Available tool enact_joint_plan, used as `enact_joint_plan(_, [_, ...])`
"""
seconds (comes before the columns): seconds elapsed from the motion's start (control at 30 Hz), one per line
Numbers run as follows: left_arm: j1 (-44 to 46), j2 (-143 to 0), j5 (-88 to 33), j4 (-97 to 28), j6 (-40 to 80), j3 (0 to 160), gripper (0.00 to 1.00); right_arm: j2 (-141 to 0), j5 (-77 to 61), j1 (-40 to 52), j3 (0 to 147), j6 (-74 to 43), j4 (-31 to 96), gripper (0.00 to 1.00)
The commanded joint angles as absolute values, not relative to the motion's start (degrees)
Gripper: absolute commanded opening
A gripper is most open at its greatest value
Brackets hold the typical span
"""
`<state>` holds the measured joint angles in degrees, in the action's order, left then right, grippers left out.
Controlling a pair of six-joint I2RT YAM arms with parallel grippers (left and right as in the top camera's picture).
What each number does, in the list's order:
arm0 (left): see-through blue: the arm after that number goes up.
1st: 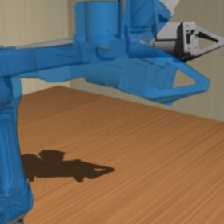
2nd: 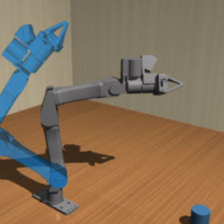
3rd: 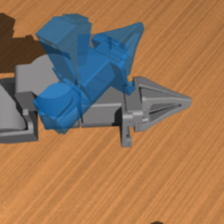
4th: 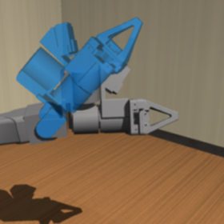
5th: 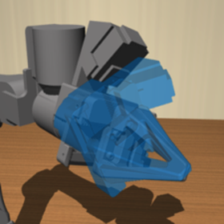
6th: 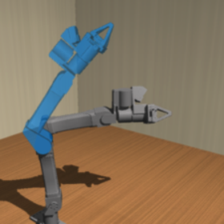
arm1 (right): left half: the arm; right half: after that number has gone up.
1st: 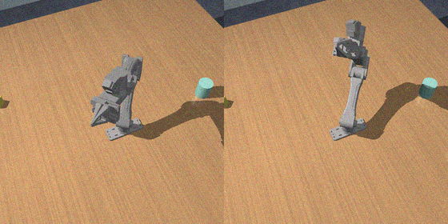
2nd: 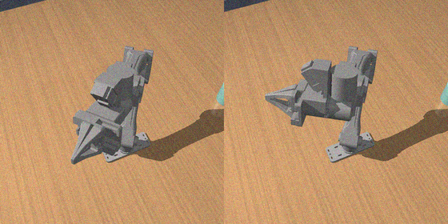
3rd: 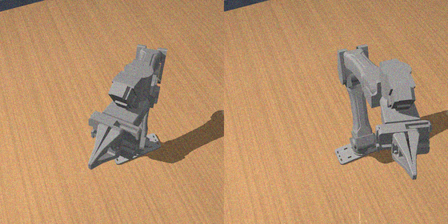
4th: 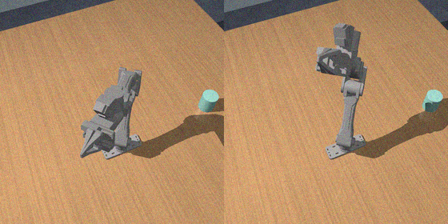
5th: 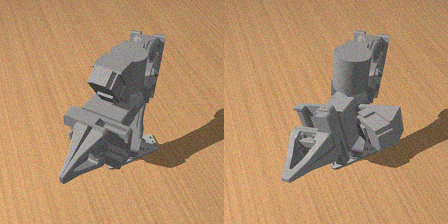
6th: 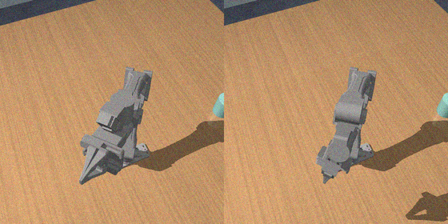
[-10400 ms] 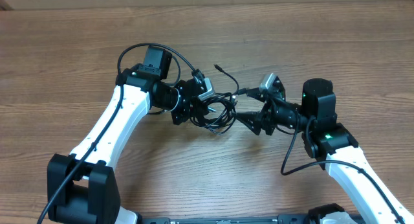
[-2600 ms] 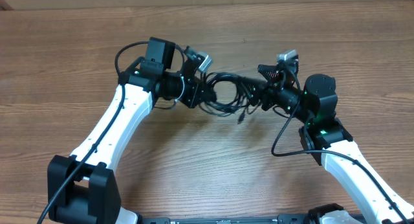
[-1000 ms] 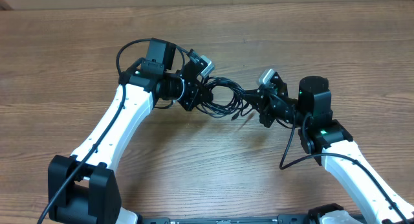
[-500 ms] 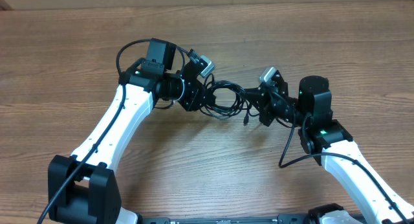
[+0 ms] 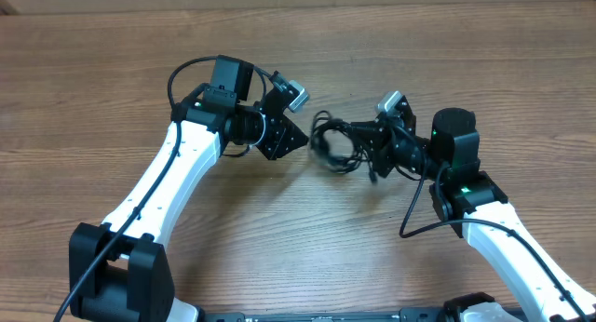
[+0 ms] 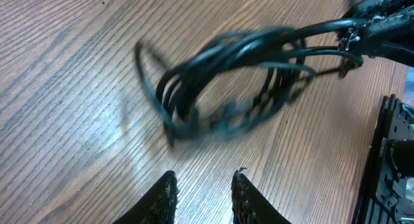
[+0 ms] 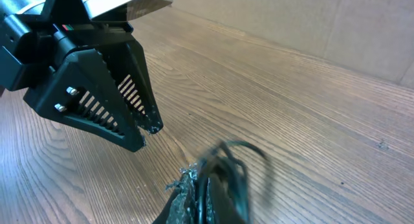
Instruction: Untangle cables
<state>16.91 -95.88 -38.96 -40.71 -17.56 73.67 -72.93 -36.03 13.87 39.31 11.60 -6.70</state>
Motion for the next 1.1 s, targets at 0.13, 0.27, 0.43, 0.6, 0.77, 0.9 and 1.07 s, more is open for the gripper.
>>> enact_joint_plan(0.13, [17.28,-94.39,-39.83,-40.66,-17.58,74.37,0.29,-72.77,-38.92,13.74,40.16,10.48,-8.08,0.04])
enact_joint_plan(0.27, [17.28,-94.39,-39.83,-40.69,-17.56,74.37,0.29,-72.77,-38.92,13.74,40.16,10.48,-8.14,0.04])
enact_joint_plan(0.43, [17.28,-94.39,-39.81,-40.71,-17.58,74.35,0.3,-72.77,-39.29,13.74,40.16,10.46,-8.73,0.04])
enact_joint_plan(0.6, [17.28,-94.39,-36.16,-40.69,-17.63,74.35,0.42,-72.77,-42.24,13.74,40.16,10.46,-9.15,0.04])
enact_joint_plan(0.77, [17.28,-94.39,-35.35,-40.45,-21.74,74.35,0.66,-72.77,-46.35,13.74,40.16,10.48,-10.72,0.04])
enact_joint_plan(0.9, [17.28,-94.39,-35.38,-40.29,-25.12,74.35,0.7,-72.77,-50.0,13.74,40.16,10.48,-12.45,0.04])
enact_joint_plan(1.07, [17.28,-94.39,-35.38,-39.79,-25.8,74.35,0.72,-72.77,-54.11,13.74,40.16,10.48,-13.65,0.04])
